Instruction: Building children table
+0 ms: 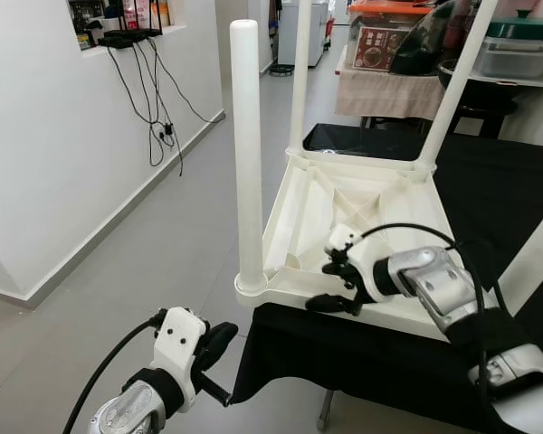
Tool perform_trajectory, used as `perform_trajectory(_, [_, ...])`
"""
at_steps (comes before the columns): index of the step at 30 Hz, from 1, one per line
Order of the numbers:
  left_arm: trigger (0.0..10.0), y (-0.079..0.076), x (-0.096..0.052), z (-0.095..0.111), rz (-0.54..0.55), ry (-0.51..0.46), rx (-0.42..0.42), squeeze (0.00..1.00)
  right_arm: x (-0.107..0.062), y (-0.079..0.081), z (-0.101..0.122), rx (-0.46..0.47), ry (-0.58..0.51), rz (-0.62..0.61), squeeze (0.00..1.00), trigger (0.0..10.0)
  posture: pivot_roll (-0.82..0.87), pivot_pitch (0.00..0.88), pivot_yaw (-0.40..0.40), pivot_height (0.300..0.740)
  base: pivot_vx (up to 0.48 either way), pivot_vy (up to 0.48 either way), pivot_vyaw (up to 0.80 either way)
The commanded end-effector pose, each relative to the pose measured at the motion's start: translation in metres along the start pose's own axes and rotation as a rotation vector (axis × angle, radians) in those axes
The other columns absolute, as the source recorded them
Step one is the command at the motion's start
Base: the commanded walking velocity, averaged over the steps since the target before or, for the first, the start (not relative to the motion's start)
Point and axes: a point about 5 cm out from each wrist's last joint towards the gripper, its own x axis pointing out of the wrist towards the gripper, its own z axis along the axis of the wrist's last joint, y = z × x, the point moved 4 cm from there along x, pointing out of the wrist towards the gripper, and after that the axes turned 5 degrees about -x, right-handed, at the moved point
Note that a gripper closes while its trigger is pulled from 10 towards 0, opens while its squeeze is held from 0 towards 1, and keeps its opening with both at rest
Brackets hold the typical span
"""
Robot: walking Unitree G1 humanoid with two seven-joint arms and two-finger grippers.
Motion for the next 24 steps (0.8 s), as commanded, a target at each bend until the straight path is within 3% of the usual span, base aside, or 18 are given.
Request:
perform_trajectory(1, [10.0, -0.001, -0.001, -0.002, -0.001, 0.016, -0.006, 0.00, -0.001, 0.001, 0.008, -0.002, -0.047, 0.028, 0.00, 10.0, 0.00, 0.000, -0.041, 0.740, 0.000, 0.000, 0.00])
perform_trajectory(4, [10.0, -0.001, -0.002, -0.002, -0.001, 0.017, -0.007, 0.00, -0.001, 0.003, 0.008, -0.009, -0.048, 0.060, 0.00, 10.0, 0.00, 0.000, -0.040, 0.740, 0.000, 0.000, 0.00])
perform_trajectory(11, [10.0, -0.002, -0.001, -0.001, -0.002, 0.017, -0.002, 0.00, 0.006, 0.002, -0.026, 0.004, 0.145, 0.043, 0.00, 10.0, 0.00, 0.000, -0.039, 0.740, 0.000, 0.000, 0.00])
perform_trajectory(13, [10.0, -0.002, -0.002, -0.001, -0.002, 0.017, 0.000, 0.00, 0.007, -0.008, -0.039, 0.063, 0.215, -0.030, 0.00, 10.0, 0.00, 0.000, -0.038, 0.740, 0.000, 0.000, 0.00])
perform_trajectory(15, [10.0, -0.002, -0.002, -0.001, -0.002, 0.017, 0.000, 0.00, 0.007, -0.008, -0.039, 0.063, 0.215, -0.030, 0.00, 10.0, 0.00, 0.000, -0.038, 0.740, 0.000, 0.000, 0.00])
perform_trajectory(18, [10.0, -0.002, -0.002, 0.000, -0.002, 0.018, 0.002, 0.00, 0.008, -0.021, -0.047, 0.179, 0.257, -0.144, 0.00, 10.0, -0.01, 0.000, -0.035, 0.740, 0.000, 0.000, 0.00])
perform_trajectory(19, [10.0, -0.002, -0.002, 0.000, -0.002, 0.018, 0.002, 0.00, 0.008, -0.021, -0.047, 0.179, 0.257, -0.144, 0.00, 10.0, -0.01, 0.000, -0.035, 0.740, 0.000, 0.000, 0.00])
perform_trajectory(21, [10.0, -0.002, -0.002, 0.000, -0.003, 0.019, 0.003, 0.00, 0.007, -0.029, -0.050, 0.237, 0.270, -0.221, 0.00, 5.1, -0.01, 0.000, -0.033, 0.740, 0.000, 0.000, 0.00])
perform_trajectory(22, [10.0, -0.002, -0.002, 0.000, -0.004, 0.019, 0.003, 0.00, 0.007, -0.031, -0.050, 0.247, 0.270, -0.241, 0.00, 3.6, -0.01, 0.000, -0.033, 0.740, 0.000, 0.000, 0.00])
perform_trajectory(24, [10.0, -0.002, -0.002, 0.000, -0.004, 0.019, 0.004, 0.00, 0.007, -0.032, -0.051, 0.252, 0.270, -0.252, 0.00, 3.6, -0.01, 0.000, -0.033, 0.740, 0.000, 0.000, 0.00])
